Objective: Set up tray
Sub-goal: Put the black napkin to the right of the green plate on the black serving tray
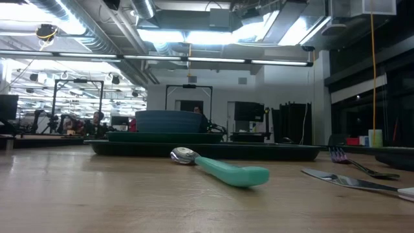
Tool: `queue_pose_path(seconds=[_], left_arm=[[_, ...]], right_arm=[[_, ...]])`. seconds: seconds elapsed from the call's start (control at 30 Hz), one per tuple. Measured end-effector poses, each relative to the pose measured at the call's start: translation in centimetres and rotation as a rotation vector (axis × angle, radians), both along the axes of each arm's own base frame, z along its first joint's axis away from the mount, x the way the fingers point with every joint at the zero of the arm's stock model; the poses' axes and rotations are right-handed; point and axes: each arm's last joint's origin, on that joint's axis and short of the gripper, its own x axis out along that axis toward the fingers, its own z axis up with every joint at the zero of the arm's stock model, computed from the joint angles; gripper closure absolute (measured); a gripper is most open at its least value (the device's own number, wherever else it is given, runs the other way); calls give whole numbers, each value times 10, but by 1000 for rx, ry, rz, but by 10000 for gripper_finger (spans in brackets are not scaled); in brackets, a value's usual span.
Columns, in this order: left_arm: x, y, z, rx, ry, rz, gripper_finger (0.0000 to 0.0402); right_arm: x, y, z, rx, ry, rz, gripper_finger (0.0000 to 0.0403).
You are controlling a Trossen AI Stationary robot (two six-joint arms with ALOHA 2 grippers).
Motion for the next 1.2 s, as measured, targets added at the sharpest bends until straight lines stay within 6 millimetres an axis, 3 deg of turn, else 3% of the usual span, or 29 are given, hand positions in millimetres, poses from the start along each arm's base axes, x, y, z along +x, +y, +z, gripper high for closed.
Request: queue_pose_path(seconds=[0.3, 0.6, 0.93, 1.2], left_arm=[[0, 0, 0, 0, 0, 0, 396], [0, 0, 0, 0, 0, 0, 396], [0, -1, 0, -9, 6, -50, 396], [0, -1, 0, -9, 6, -51, 396]], right_arm=[[0, 1, -1, 4, -5, -4, 267], [0, 0, -2, -14, -10, -72, 384], [2, 3, 3, -14, -21, -108, 386], [4, 4, 51, -103, -21, -113, 387]])
